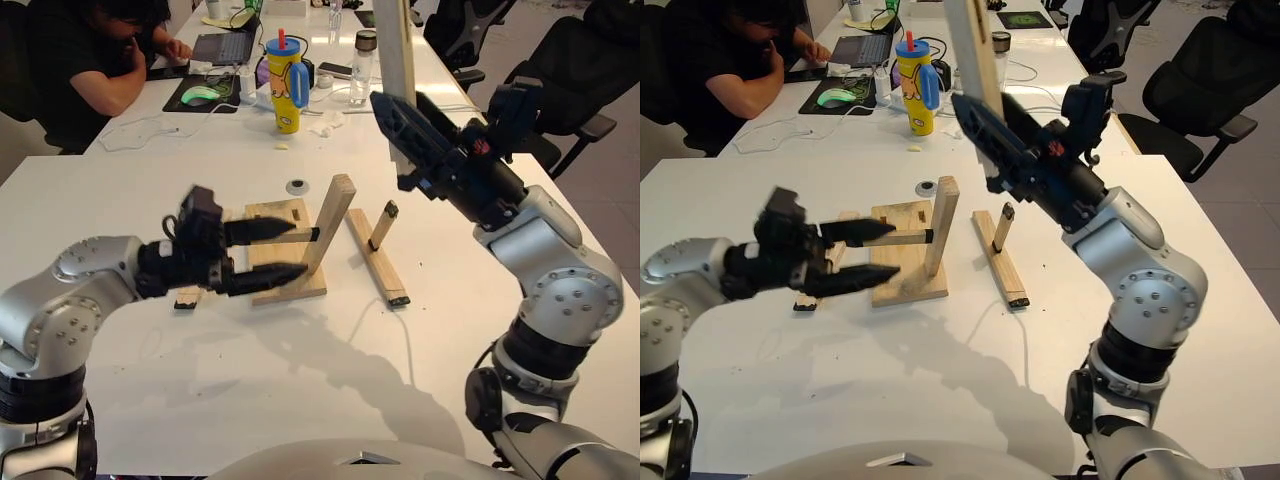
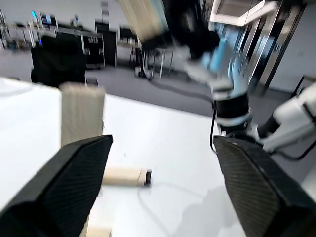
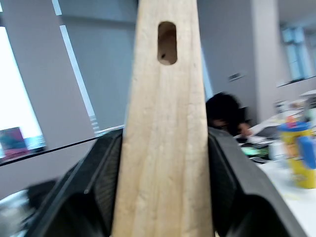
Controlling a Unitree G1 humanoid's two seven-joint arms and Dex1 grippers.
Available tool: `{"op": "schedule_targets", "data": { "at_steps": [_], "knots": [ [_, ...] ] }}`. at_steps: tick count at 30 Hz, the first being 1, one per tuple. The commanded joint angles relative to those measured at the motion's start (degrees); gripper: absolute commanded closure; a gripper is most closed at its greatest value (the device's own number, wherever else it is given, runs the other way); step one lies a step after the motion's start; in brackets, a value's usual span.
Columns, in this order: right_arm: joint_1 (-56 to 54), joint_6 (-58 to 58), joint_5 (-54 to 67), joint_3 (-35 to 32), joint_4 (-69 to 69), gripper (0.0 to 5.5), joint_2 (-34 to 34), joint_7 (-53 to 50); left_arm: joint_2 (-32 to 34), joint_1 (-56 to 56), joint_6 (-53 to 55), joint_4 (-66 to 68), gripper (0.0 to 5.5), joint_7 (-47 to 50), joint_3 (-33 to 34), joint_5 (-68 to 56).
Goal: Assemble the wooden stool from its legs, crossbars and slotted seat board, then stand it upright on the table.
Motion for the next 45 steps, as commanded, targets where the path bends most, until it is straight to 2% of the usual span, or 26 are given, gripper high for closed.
{"op": "schedule_targets", "data": {
  "at_steps": [1,2,6,10,25,41,45],
  "knots": [
    [6.7,9.4,22.4,-1.3,-3.3,3.44,-14.7,12.1,-0.3,-8.6,3.0,6.6,1.11,10.4,7.1,-19.1],
    [8.5,10.0,21.5,-0.5,-3.7,3.44,-15.9,13.9,0.2,-9.4,3.2,7.5,0.92,11.8,7.1,-22.4],
    [13.2,8.7,18.8,2.0,-4.5,3.44,-18.8,19.4,1.3,-12.8,4.4,10.5,0.90,16.9,6.2,-32.3],
    [14.9,6.1,14.5,5.3,-3.9,3.45,-19.5,22.0,2.2,-13.9,5.5,9.3,0.90,18.2,4.5,-36.4],
    [17.1,-0.8,3.8,11.2,-5.1,3.45,-21.8,28.9,3.6,-12.7,7.4,8.3,0.90,16.7,0.2,-35.7],
    [18.2,-2.6,3.4,11.3,-3.2,3.45,-23.7,31.2,5.8,-10.5,9.6,8.0,3.34,12.7,-0.2,-32.0],
    [17.5,-2.1,3.3,11.6,-1.7,3.45,-24.0,31.1,7.7,-8.7,10.1,7.7,3.41,10.7,0.2,-28.9]
  ]
}}
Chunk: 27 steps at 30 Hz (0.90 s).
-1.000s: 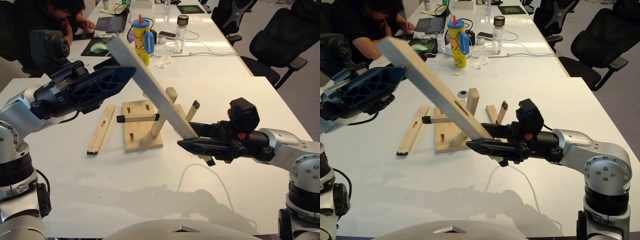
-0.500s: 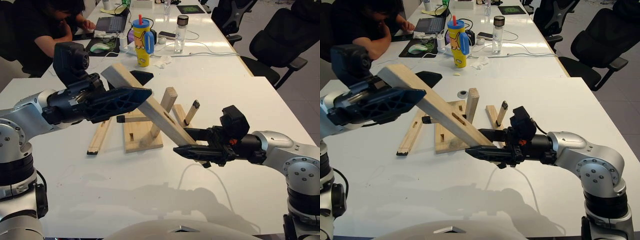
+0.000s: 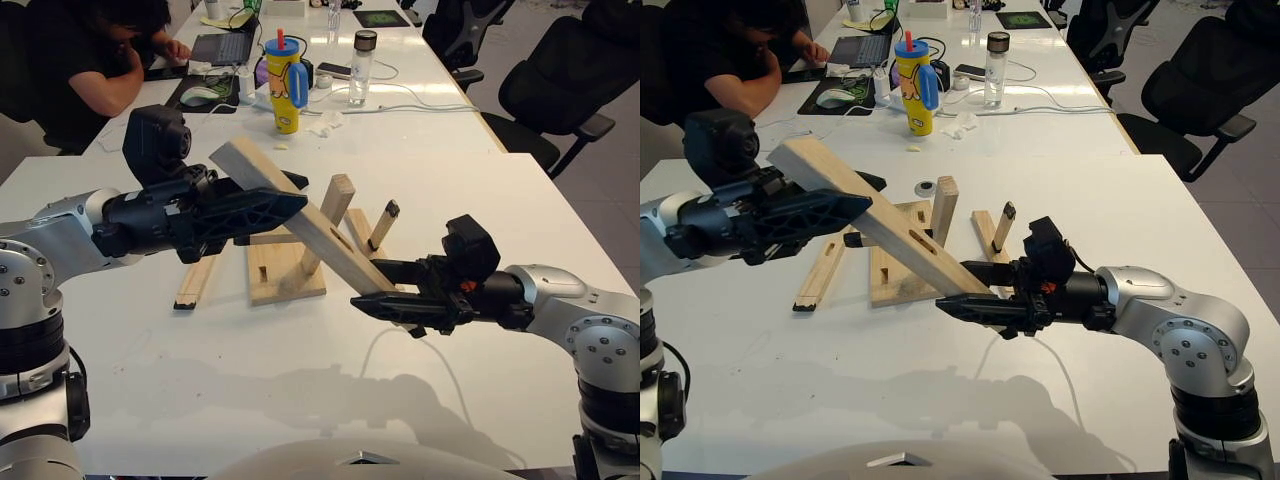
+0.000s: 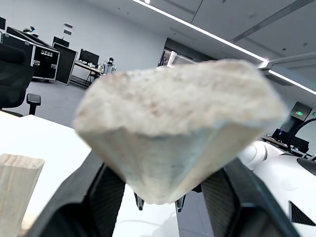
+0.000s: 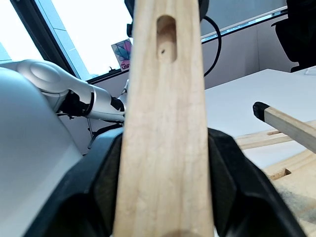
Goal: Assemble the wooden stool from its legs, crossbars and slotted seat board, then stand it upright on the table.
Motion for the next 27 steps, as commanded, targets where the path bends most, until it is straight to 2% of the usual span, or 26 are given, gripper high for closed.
{"op": "schedule_targets", "data": {
  "at_steps": [1,2,8,11,15,23,27],
  "knots": [
    [-1.3,0.2,0.0,-0.4,1.6,3.45,-1.4,0.4,3.2,3.3,1.3,-0.7,3.42,-2.6,0.8,4.4],
    [-1.1,0.3,-0.3,-0.1,2.0,3.08,-1.4,0.4,4.1,5.4,1.3,-1.2,3.43,-3.9,0.8,6.7],
    [3.3,-2.4,-9.9,3.9,2.7,2.07,-2.0,-0.3,9.0,18.5,-0.5,1.8,3.44,-13.3,1.9,20.3],
    [5.5,-6.0,-20.1,10.5,3.3,2.06,-0.1,-2.8,11.3,21.3,-1.9,5.2,3.44,-17.6,4.5,25.1],
    [6.0,-10.7,-30.2,18.4,9.3,2.06,8.9,-10.0,14.4,21.1,-4.8,10.1,3.44,-23.4,5.5,31.7],
    [3.9,-17.7,-43.6,28.8,20.3,2.06,20.9,-15.3,17.0,12.4,-9.5,21.9,3.44,-31.3,3.8,40.5],
    [1.8,-18.8,-48.4,30.7,27.2,2.06,23.9,-16.4,16.6,7.8,-10.3,25.1,3.44,-32.8,4.0,42.3]
  ]
}}
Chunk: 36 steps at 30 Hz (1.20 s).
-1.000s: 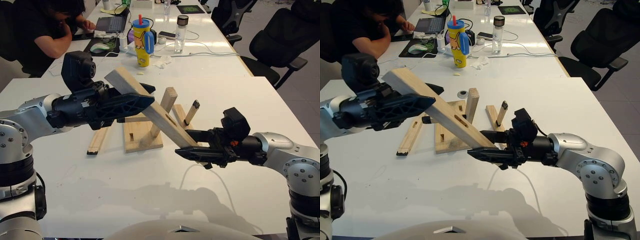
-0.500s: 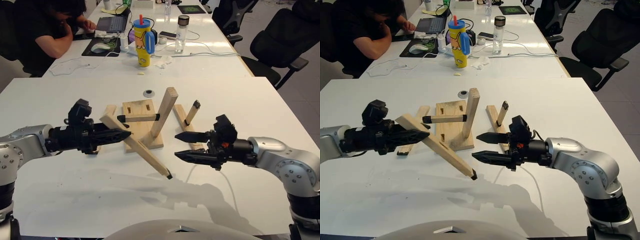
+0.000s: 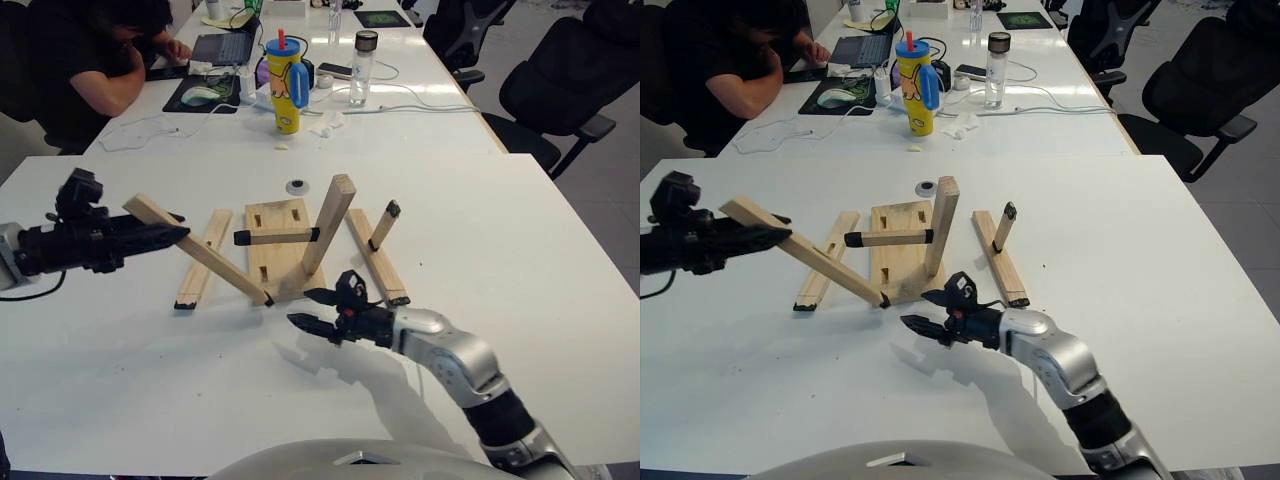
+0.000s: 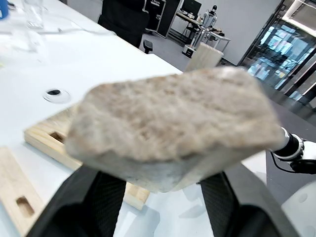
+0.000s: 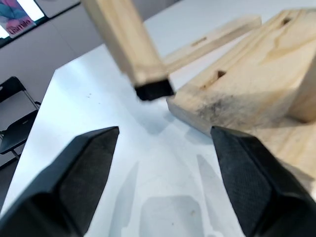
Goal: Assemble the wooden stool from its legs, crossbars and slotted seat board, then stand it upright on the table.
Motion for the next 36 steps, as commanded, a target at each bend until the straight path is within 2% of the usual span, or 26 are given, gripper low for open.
{"op": "schedule_targets", "data": {
  "at_steps": [1,12,21,24,27,36],
  "knots": [
    [-2.9,-1.3,-4.9,1.0,6.8,2.06,2.7,-1.7,0.4,-5.4,-1.3,2.6,3.44,-1.5,-0.1,2.2],
    [-3.6,-0.8,-11.0,-3.5,10.1,2.06,2.7,-5.1,-2.9,-3.3,-4.9,0.3,3.44,-2.0,-1.5,7.2],
    [-2.1,3.2,-7.4,-5.5,4.6,2.06,2.7,-1.7,-8.3,-5.4,-9.8,-0.1,3.44,3.0,-1.8,11.1],
    [-1.3,4.5,-3.2,-8.0,1.7,2.45,5.4,-1.6,-9.2,-6.3,-10.5,-0.1,3.44,2.8,-3.4,12.4],
    [-2.0,3.7,-3.4,-7.6,1.4,2.87,7.0,-2.3,-9.5,-6.7,-11.5,0.3,3.44,2.1,-5.3,14.2],
    [-5.1,-0.2,-9.4,-6.0,8.7,2.87,11.1,-6.8,-9.5,-11.1,-15.5,5.7,3.44,-1.3,-10.7,19.7]
  ]
}}
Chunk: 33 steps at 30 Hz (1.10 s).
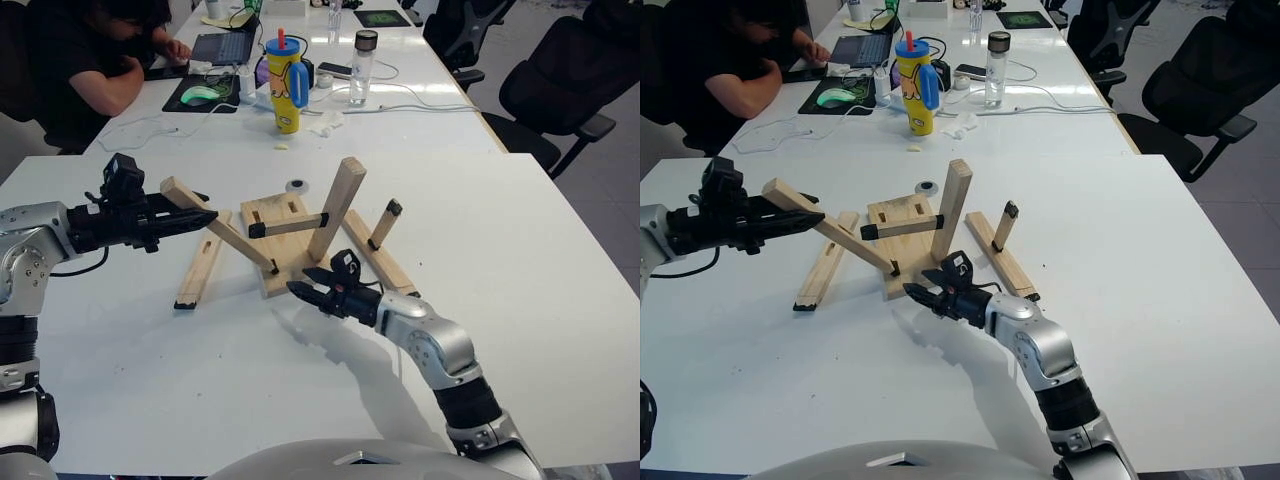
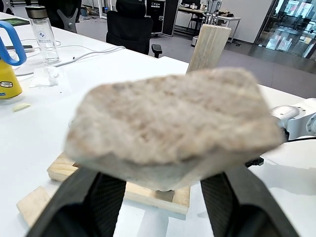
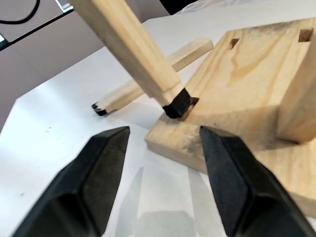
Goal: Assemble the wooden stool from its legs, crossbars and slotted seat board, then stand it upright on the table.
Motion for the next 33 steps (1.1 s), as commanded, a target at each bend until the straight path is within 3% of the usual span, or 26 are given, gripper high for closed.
{"op": "schedule_targets", "data": {
  "at_steps": [1,9,23,28,33],
  "knots": [
    [-1.8,-1.6,-3.7,1.8,4.7,2.87,0.4,-1.4,1.0,-3.8,-1.8,2.9,3.44,-2.8,-3.0,3.8],
    [-4.4,1.4,-10.1,6.8,12.5,2.87,-0.8,-1.1,2.7,-14.1,-3.9,5.0,3.44,-11.5,-12.3,11.4],
    [-3.9,4.3,-11.5,8.6,14.7,2.87,-0.6,-1.1,3.9,-11.5,-5.1,-1.7,3.44,-12.0,-16.6,17.0],
    [-3.7,4.7,-11.5,8.9,15.0,2.87,-0.7,-0.6,0.4,-9.3,-2.3,-3.3,3.44,-9.8,-17.8,16.0],
    [-3.8,4.7,-11.9,9.0,15.5,2.87,-0.9,0.3,-4.3,-9.9,-2.1,3.3,3.44,-8.7,-19.7,17.0]
  ]
}}
